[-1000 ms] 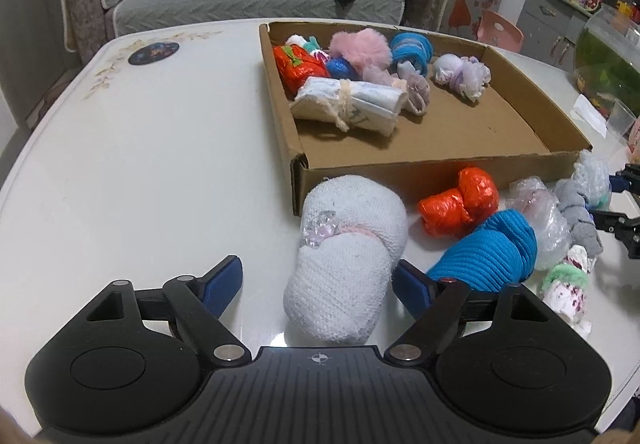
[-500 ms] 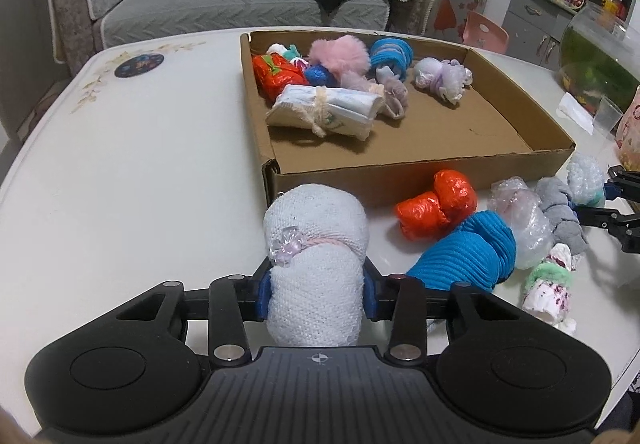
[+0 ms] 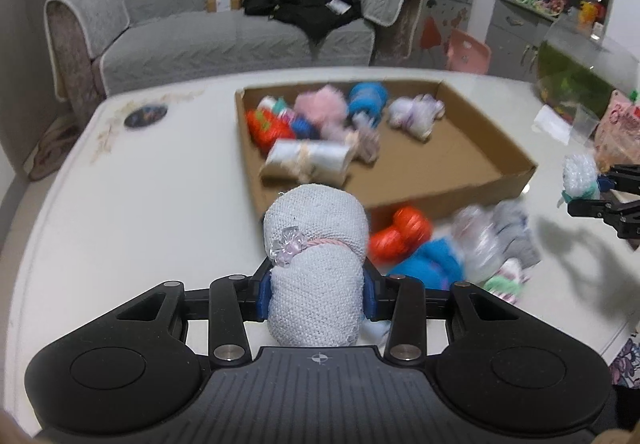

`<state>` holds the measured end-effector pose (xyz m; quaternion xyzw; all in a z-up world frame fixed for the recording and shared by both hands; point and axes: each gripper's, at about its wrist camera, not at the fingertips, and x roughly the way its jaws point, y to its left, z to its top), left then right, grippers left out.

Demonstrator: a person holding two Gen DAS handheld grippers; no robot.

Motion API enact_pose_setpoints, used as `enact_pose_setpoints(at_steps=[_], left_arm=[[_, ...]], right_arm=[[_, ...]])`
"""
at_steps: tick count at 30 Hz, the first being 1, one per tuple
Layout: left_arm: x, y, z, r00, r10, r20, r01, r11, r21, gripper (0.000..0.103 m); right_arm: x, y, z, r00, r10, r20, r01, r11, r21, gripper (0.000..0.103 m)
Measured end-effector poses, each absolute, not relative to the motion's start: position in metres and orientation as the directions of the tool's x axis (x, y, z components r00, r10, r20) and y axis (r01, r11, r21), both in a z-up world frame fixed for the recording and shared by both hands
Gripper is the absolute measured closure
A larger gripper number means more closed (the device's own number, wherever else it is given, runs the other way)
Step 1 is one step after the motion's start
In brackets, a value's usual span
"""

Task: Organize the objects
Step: 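Grasp white knit bundle with left gripper while right grasps teal-tied bubble-wrap bundle, then carry both bundles into the box and lower them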

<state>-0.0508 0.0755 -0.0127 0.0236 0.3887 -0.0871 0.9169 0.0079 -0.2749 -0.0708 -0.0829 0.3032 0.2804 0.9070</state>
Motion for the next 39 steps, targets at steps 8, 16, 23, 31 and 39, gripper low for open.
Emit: enact_pose_setpoints(at_steps=[8, 16, 23, 31, 39], left_arm=[[-0.013, 0.031, 0.050, 0.724, -0.185, -0.664, 0.271, 0.962, 0.027, 0.055], [0.043, -0.023, 0.071, 0.696, -0.231, -0.680, 0.340, 0.940, 0.029, 0.055], [0.086, -0.056, 0.042, 0.613, -0.238, -0.753, 0.379, 0.925, 0.015, 0.055], [0.126, -0.069, -0.022, 0.507, -0.267, -0.820, 0.384, 0.921, -0.063, 0.055], [0.159, -0.082, -0.061, 0.443, -0.324, -0.836, 0.392, 0.909, -0.144, 0.055]], right_arm=[[0.036, -0.276, -0.013, 0.703, 0.482, -0.523, -0.577, 0.817, -0.022, 0.062], [0.093, -0.262, 0.010, 0.687, 0.498, -0.529, -0.599, 0.800, -0.026, 0.062], [0.127, -0.248, 0.002, 0.640, 0.477, -0.603, -0.631, 0.774, -0.057, 0.062], [0.162, -0.233, -0.036, 0.577, 0.426, -0.696, -0.639, 0.767, -0.060, 0.062], [0.184, -0.224, -0.056, 0.538, 0.402, -0.740, -0.642, 0.765, -0.051, 0.062]])
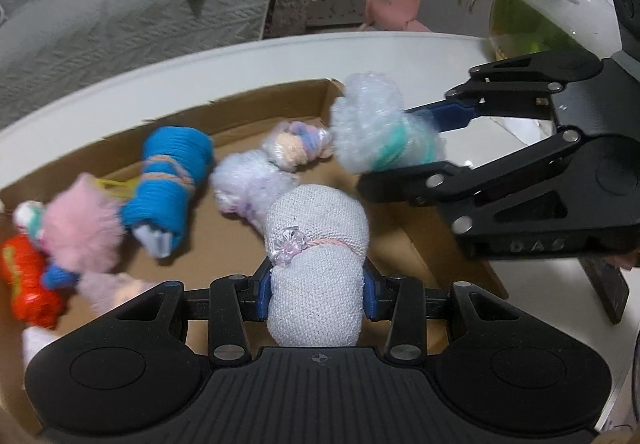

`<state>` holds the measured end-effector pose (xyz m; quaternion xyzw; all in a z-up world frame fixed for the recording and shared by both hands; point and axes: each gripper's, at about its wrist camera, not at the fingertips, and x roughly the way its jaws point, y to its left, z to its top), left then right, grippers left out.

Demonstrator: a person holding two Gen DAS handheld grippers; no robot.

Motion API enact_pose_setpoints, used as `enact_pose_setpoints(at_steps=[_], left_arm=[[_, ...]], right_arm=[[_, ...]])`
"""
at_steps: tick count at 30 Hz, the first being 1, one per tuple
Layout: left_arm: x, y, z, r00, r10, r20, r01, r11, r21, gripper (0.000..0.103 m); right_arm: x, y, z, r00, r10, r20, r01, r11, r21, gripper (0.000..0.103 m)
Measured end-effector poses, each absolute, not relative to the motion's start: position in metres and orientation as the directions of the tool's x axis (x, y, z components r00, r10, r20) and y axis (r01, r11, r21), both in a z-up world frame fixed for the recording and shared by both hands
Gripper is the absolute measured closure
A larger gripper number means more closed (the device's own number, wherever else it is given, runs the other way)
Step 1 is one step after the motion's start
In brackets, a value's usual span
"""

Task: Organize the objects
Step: 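Carry both bundles into the box and lower them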

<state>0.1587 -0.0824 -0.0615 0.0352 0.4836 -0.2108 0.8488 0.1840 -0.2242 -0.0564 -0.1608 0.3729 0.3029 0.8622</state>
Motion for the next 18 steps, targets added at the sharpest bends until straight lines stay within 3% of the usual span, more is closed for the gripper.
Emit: enact_pose_setpoints(at_steps=[5, 18], left_arm=[[0.173, -0.085, -0.075, 0.432, -0.358, -0.828, 0.386, 0.903, -0.189, 0.055], [0.167, -0.080, -0.080, 0.557, -0.157, -0.816, 0.366, 0.928, 0.072, 0.054]], right_arm=[[0.192, -0.226, -0.062, 0.531, 0.393, -0.751, -0.641, 0.766, -0.052, 0.062], [0.202, -0.217, -0.073, 0.498, 0.397, -0.771, -0.678, 0.732, -0.061, 0.062]])
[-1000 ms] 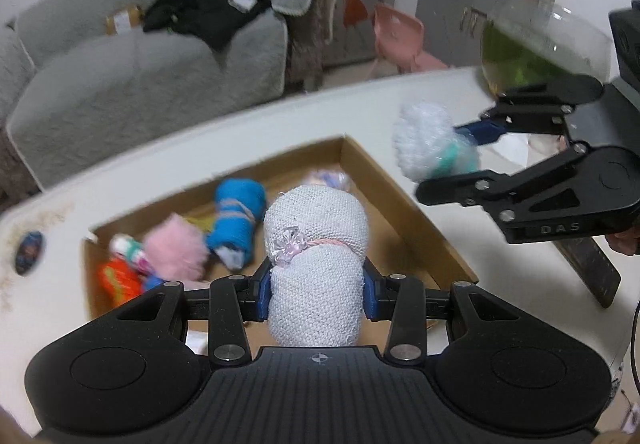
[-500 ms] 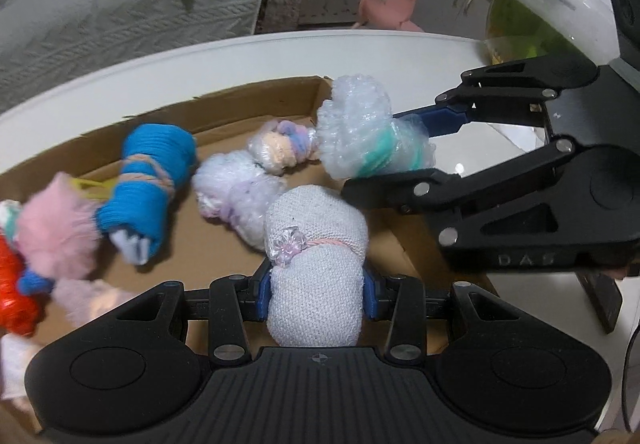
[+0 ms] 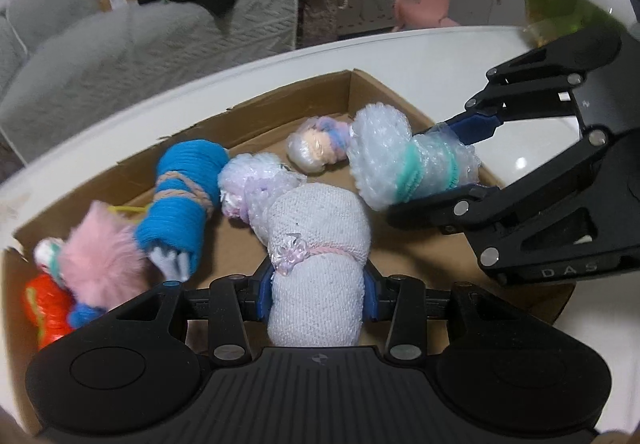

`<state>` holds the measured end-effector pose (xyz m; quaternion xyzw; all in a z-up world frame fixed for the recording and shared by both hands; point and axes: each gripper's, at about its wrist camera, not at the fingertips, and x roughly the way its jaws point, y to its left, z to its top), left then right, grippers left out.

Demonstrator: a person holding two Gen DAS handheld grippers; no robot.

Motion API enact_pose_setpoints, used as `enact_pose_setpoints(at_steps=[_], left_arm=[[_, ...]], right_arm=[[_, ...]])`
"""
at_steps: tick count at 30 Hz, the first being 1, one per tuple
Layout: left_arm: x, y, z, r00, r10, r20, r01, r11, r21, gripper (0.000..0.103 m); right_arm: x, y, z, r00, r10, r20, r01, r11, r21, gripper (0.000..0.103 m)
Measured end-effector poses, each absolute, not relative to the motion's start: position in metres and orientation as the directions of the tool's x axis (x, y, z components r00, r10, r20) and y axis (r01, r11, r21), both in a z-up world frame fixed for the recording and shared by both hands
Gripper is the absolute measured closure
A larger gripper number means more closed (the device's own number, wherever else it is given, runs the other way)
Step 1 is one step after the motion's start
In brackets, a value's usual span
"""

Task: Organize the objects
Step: 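Carry both bundles into the box and lower them, then open both grippers and lift them out of the box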

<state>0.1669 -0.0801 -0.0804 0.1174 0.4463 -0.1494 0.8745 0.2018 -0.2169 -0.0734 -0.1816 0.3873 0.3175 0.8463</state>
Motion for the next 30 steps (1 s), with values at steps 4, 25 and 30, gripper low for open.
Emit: enact_pose_setpoints(at_steps=[4, 25, 30], left_arm=[[0.162, -0.082, -0.085, 0.601, -0.119, -0.791, 0.351, 0.928, 0.128, 0.053], [0.160, -0.082, -0.081, 0.578, -0.126, -0.806, 0.326, 0.941, 0.087, 0.023], [0.158, -0.085, -0.076, 0.556, -0.132, -0.821, 0.331, 0.941, 0.073, 0.020]], right_arm=[[0.206, -0.211, -0.079, 0.495, 0.378, -0.782, -0.680, 0.729, -0.078, 0.062], [0.203, -0.207, -0.070, 0.534, 0.359, -0.765, -0.665, 0.738, -0.117, 0.039], [0.201, -0.208, -0.067, 0.533, 0.353, -0.769, -0.667, 0.735, -0.125, 0.039]])
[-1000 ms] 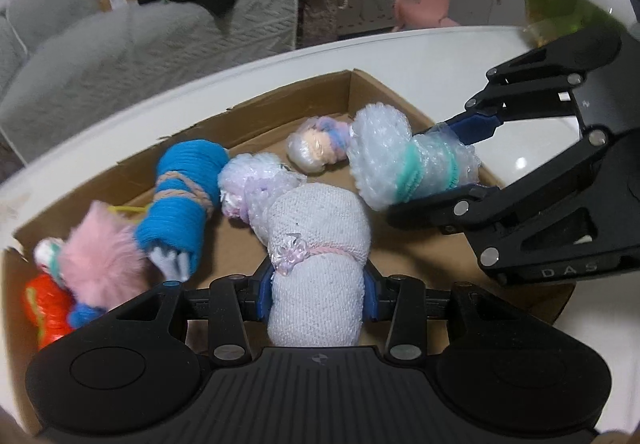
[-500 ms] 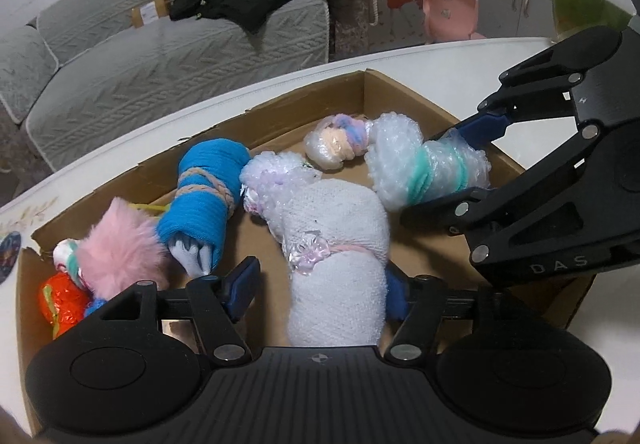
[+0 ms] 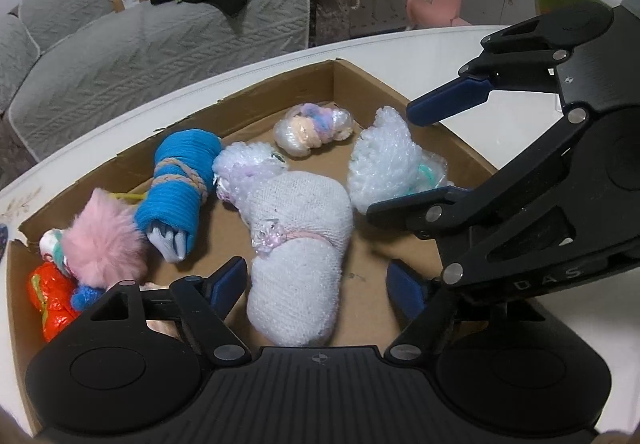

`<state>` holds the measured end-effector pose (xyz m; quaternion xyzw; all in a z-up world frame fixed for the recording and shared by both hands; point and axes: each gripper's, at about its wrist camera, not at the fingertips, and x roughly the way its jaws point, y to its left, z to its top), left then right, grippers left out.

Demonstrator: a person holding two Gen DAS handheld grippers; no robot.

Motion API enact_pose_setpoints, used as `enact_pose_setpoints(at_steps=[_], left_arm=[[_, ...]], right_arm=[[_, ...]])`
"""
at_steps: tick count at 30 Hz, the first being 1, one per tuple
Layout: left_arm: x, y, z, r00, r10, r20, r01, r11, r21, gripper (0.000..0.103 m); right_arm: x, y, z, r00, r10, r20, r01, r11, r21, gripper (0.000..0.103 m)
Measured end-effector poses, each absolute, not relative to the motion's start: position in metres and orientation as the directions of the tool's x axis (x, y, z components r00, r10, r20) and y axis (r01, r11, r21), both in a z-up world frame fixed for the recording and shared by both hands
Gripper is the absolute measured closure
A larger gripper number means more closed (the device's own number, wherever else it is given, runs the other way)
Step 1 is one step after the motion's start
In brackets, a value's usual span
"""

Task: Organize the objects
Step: 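Open both grippers and lift them out of the box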

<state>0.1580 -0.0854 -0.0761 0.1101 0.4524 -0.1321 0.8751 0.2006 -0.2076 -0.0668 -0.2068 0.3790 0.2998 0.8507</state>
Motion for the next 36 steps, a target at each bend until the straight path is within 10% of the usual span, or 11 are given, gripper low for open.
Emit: enact_pose_setpoints(at_steps=[36], left_arm=[[0.089, -0.039, -0.023, 0.599, -0.130, -0.790, 0.252, 0.967, 0.032, 0.017]], right_arm=[[0.149, -0.202, -0.027, 0.586, 0.365, -0.724, -0.647, 0.748, -0.146, 0.031]])
